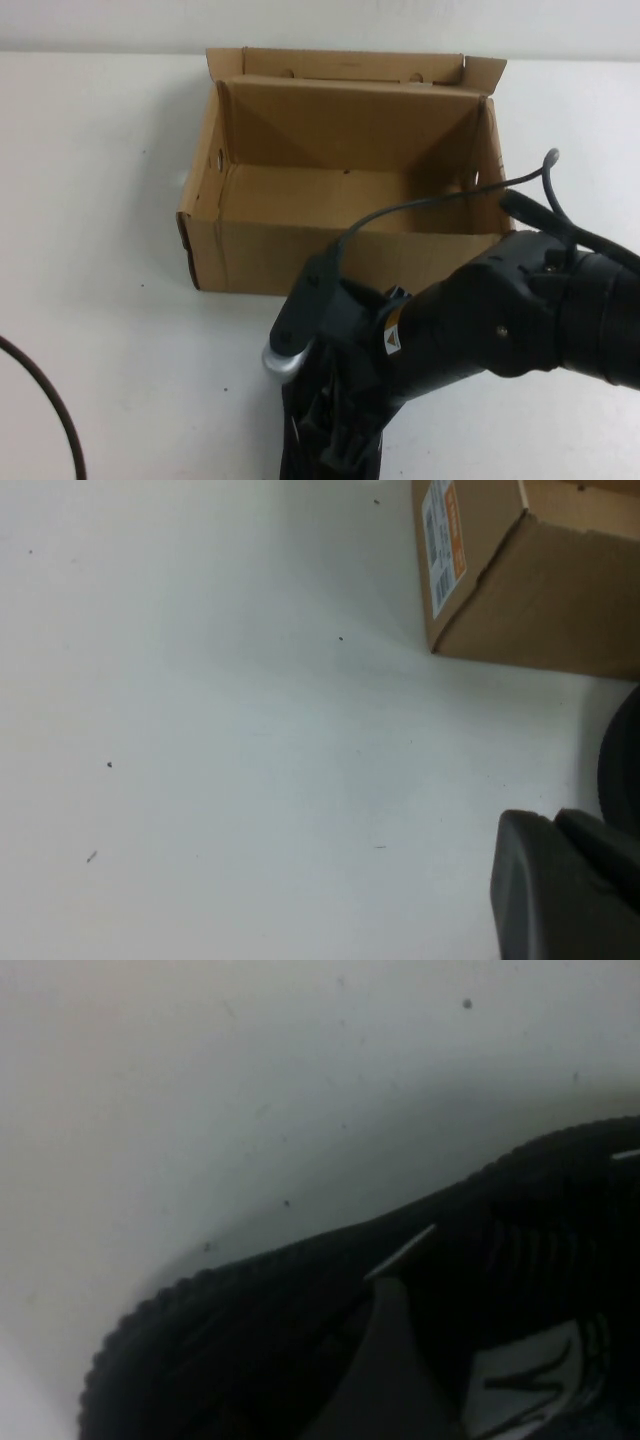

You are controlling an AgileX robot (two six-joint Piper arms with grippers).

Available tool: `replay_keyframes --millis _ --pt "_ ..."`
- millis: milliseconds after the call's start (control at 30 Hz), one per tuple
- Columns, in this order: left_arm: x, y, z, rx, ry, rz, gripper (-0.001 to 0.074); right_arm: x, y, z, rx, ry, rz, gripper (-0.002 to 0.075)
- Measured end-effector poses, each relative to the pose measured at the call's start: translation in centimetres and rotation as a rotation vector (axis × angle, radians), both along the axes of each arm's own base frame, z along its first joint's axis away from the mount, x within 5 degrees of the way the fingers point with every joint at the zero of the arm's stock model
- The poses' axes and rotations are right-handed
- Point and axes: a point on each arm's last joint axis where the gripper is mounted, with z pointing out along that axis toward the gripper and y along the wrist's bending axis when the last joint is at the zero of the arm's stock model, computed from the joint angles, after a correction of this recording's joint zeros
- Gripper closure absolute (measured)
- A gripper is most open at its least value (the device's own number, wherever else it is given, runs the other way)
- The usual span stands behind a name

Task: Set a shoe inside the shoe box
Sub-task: Pick up the shoe from the table

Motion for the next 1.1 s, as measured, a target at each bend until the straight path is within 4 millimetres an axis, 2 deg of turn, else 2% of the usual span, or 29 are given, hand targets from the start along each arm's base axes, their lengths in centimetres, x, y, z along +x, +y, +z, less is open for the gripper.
replay_keyframes --millis 200,267,367,500,600,833,967,1100 --pt "0.0 0.0 0.0 0.003 -0.001 -0.002 0.0738 0.4 -0.3 -0.4 -0.057 -0.039 0.008 0.0253" --pt "0.0 0.0 0.0 0.003 -0.001 -0.002 0.0738 0.4 -0.3 -0.5 -0.063 -0.042 0.011 0.0279" --pt "0.0 0.0 0.0 0.004 -0.001 -0.003 0.0738 0.5 -0.3 -0.7 -0.072 -0.044 0.013 0.0380" --pt "0.0 0.0 0.0 0.005 -0.002 -0.006 0.0738 0.6 -0.1 -1.0 -0.072 -0.036 0.009 0.0628" --pt "0.0 0.0 0.0 0.010 -0.003 -0.012 0.0738 0.5 0.0 -1.0 -0.058 -0.023 -0.001 0.0704" --pt "0.0 0.0 0.0 0.024 -0.007 -0.023 0.0738 0.4 -0.1 -0.8 -0.054 -0.013 -0.003 0.0724" --pt "0.0 0.0 0.0 0.040 -0.009 -0.035 0.0738 0.0 -0.3 0.5 -0.053 0.003 0.014 0.0724" --pt "0.0 -0.1 0.0 0.034 -0.008 -0.044 0.0738 -0.2 -0.1 2.9 -0.059 0.026 0.054 0.0724"
